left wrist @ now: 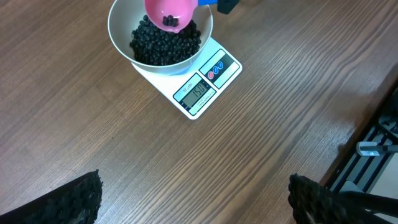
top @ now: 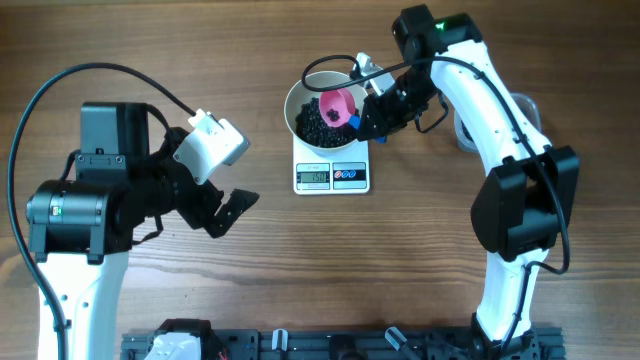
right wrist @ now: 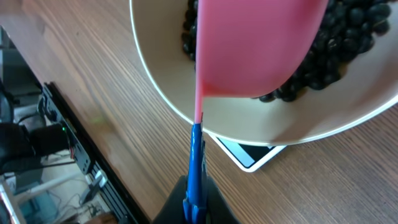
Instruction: Scoop item into bowl and weigh 150g on scale
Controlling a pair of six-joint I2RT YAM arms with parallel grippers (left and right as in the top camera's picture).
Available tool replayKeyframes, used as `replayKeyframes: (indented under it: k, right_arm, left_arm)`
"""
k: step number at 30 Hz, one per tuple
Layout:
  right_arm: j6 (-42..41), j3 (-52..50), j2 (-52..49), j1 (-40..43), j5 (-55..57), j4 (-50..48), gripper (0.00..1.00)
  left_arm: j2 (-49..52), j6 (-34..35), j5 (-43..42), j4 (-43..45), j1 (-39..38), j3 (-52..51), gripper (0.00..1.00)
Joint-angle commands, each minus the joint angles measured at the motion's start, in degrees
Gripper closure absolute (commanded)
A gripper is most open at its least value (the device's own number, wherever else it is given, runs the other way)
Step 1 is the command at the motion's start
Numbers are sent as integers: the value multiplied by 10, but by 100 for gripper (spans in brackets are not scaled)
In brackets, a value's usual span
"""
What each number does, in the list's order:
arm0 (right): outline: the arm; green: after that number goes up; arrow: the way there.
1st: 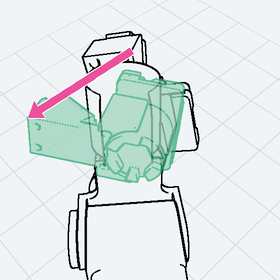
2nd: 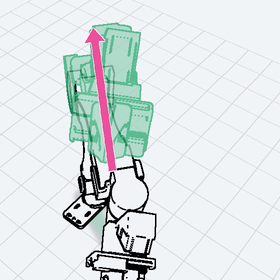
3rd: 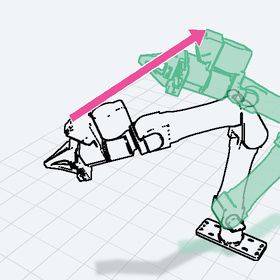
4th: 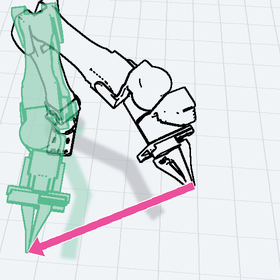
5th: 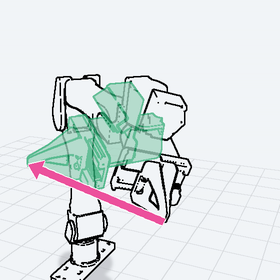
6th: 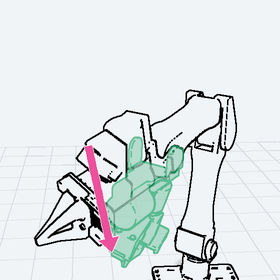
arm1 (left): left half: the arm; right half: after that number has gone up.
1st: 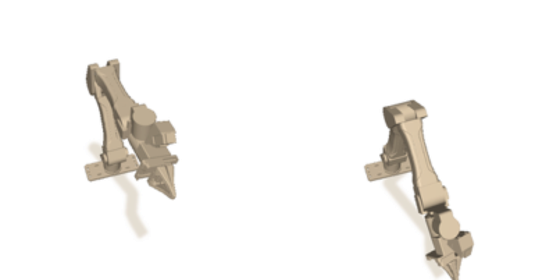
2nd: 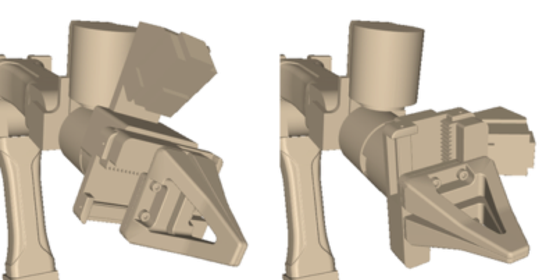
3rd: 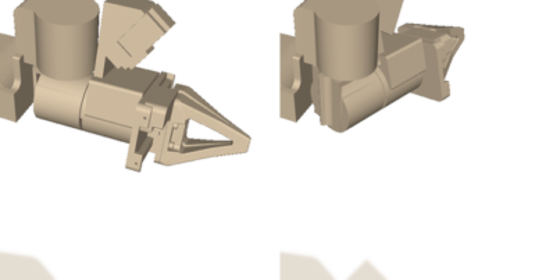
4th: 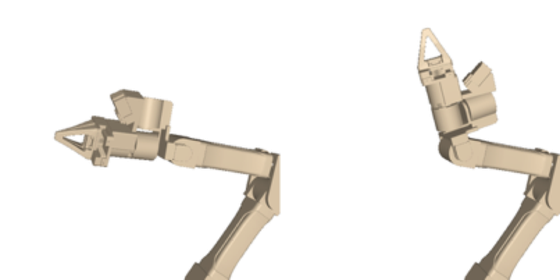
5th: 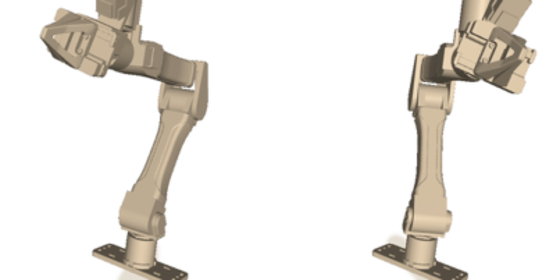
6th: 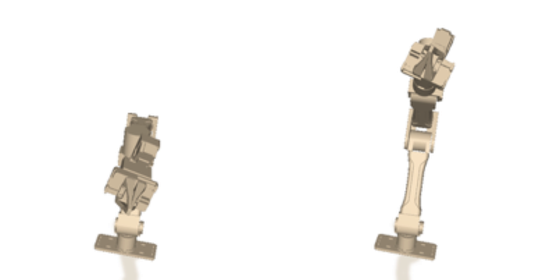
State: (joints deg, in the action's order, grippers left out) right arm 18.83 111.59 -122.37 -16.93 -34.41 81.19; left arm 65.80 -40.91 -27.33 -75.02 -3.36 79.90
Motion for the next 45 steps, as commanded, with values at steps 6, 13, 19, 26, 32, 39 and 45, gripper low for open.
replayKeyframes:
  k: [6,13,19,26,32,39,45]
  right_arm:
    - [-75,13,24,-1,-29,-42,96]
    - [-100,14,33,1,-52,-43,96]
    - [-130,14,66,28,-51,-61,96]
    - [-128,14,101,92,-48,-60,96]
    - [-82,13,105,163,-25,-22,96]
    - [-68,13,105,236,88,32,96]
    - [-34,13,105,290,141,76,96]
  left_arm:
    - [2,-7,-5,0,4,11,0]
    - [2,-7,-5,0,4,11,0]
    - [2,-7,-5,0,4,11,0]
    - [2,-7,-5,0,4,11,0]
    - [2,-7,-5,0,4,11,0]
    - [2,-7,-5,0,4,11,0]
    - [2,-7,-5,0,4,11,0]
